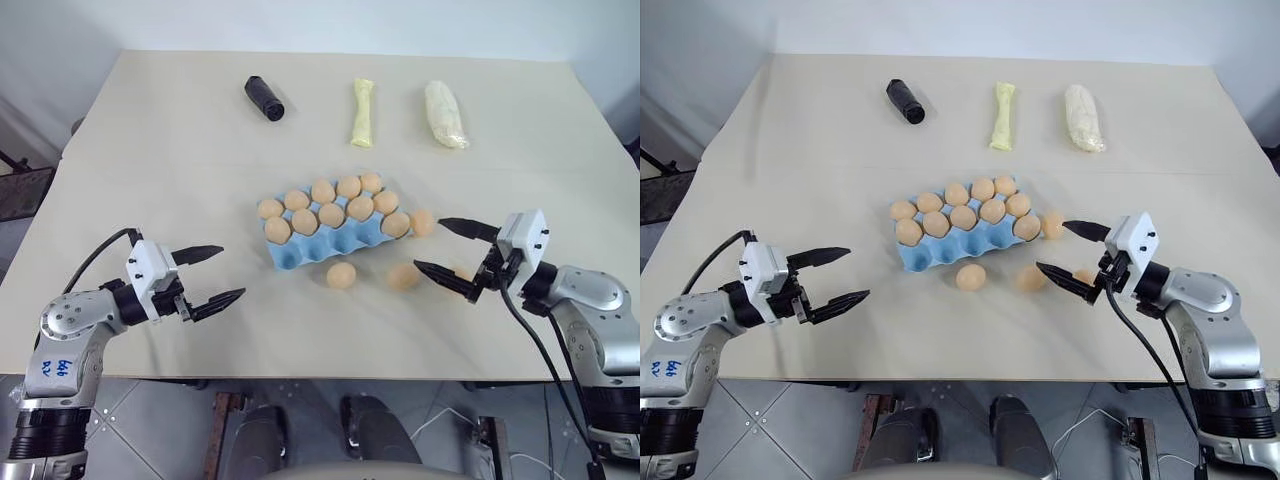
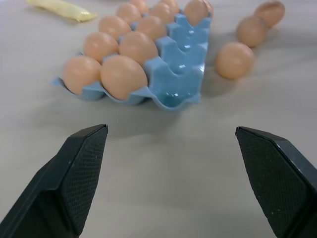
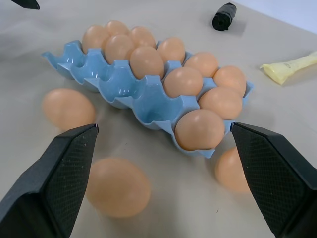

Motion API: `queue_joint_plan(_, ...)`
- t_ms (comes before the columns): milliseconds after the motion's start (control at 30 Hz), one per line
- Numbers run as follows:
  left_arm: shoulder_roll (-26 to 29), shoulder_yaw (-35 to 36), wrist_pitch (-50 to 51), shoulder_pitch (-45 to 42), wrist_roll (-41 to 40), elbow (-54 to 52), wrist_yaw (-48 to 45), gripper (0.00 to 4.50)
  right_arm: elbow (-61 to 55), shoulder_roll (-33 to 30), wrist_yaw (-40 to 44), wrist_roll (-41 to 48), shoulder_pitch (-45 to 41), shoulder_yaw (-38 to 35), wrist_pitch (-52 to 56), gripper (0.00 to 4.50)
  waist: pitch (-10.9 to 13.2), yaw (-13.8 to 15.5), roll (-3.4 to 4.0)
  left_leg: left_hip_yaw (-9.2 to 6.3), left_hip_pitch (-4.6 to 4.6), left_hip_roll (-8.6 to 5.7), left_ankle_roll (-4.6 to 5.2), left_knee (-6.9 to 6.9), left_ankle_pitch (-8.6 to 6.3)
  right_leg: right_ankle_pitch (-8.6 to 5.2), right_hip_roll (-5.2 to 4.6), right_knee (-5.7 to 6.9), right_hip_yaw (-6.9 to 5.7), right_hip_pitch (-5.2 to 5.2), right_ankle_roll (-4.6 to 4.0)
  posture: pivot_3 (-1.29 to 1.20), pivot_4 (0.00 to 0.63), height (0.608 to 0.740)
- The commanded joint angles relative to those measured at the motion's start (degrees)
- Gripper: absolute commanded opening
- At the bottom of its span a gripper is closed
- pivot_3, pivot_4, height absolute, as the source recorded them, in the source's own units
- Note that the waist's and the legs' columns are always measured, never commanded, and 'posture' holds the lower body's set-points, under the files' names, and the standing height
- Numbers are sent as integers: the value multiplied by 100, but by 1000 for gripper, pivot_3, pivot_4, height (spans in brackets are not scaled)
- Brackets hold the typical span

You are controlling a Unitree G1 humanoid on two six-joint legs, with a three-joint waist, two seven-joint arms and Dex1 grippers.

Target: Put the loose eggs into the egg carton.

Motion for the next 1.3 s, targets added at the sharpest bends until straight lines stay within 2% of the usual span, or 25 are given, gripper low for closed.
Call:
queue_joint_plan(33, 3, 143, -68, -55, -64, -121, 76, 4362, -177, 62, -88, 67, 19, -156, -88, 4500, 0, -3, 0, 0, 0, 0, 0, 0, 0, 0, 0, 0, 0, 0, 0, 0, 150, 740)
queue_joint_plan(167, -115, 48, -5, -172, -174, -221, 103, 4362, -419, 21, -269, 152, 286, -441, 21, 4500, 0, 5, 0, 0, 0, 0, 0, -1, 0, 0, 0, 2, -1, -1, 0, 0, 150, 740)
queue_joint_plan(400, -205, -812, -329, -481, 186, -213, -382, 4362, -847, -159, -426, 156, 1498, -1167, 170, 4500, 0, 134, 0, -7, 6, -3, -1, 1, 1, 0, 0, -12, -5, 17, 0, 0, 150, 740)
queue_joint_plan(533, -384, -1113, -290, -724, 178, -20, -492, 4362, -666, -71, -530, 39, 1888, -1198, 214, 4500, 0, 128, 0, -7, 16, -3, 1, 9, -1, 1, 2, -10, -4, 31, 2, 0, 150, 740)
queue_joint_plan(633, -432, -1178, -301, -798, 198, 39, -519, 4362, -450, 15, -623, 16, 1855, -1105, 245, 4500, 0, 89, 1, -6, 30, -2, 4, 8, 2, 8, 6, -7, -2, 42, -1, 0, 150, 740)
queue_joint_plan(967, -377, -1027, -208, -571, 113, -156, -499, 4362, 867, 297, -673, -331, 945, -646, -33, 4500, 0, 37, 1, -12, 45, -1, 10, 7, 8, 23, 6, -13, -4, 61, 1, 0, 150, 740)
queue_joint_plan(1067, -397, -1021, -173, -513, 108, -237, -442, 4500, 1180, 384, -568, -401, 758, -555, -241, 3886, 0, 28, 1, -14, 42, -1, 10, 4, 8, 23, 6, -17, -6, 61, 1, 0, 150, 740)
queue_joint_plan(1233, -448, -859, -137, -409, 52, -298, -230, 4500, 1409, 381, -330, -489, 573, -376, -454, 2168, 0, 28, 2, -17, 38, -1, 11, 6, 8, 23, 6, -19, -9, 60, 2, 0, 150, 740)
queue_joint_plan(1300, -452, -834, -139, -363, 54, -302, -175, 4500, 1368, 381, -329, -486, 491, -353, -458, 1799, 0, 19, 2, -18, 39, -1, 11, 8, 8, 23, 5, -18, -9, 61, 2, 0, 150, 740)
